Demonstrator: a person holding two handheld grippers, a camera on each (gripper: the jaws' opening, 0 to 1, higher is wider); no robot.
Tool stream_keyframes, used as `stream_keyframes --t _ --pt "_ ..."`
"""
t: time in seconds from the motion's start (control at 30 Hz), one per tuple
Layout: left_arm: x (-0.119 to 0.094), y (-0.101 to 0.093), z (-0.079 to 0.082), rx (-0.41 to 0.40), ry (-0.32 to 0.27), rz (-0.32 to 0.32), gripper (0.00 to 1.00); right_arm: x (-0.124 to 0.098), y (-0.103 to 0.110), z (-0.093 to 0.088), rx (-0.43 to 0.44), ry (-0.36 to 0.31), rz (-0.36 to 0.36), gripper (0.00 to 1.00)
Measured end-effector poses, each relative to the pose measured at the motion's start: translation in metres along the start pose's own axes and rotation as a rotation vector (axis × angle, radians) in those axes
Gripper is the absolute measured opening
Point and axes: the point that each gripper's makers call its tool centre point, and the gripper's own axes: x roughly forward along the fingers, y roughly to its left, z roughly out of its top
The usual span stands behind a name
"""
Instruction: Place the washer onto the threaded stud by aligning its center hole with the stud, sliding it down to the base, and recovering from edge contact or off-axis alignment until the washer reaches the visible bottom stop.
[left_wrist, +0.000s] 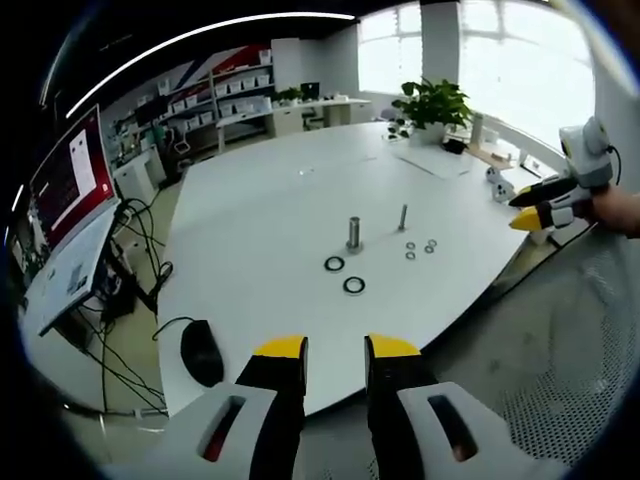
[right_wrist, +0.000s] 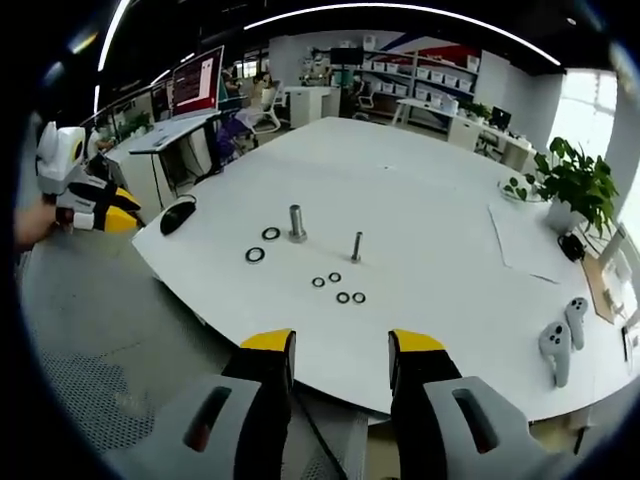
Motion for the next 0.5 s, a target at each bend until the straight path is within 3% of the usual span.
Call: stream_keyframes --t 0.5 --pt "0.0007 0.0013 -0.0027 0.0 0.012 -0.001 0.2 -0.0003 0.0014 -0.0002 -0.003 0.002 0.001 0.4"
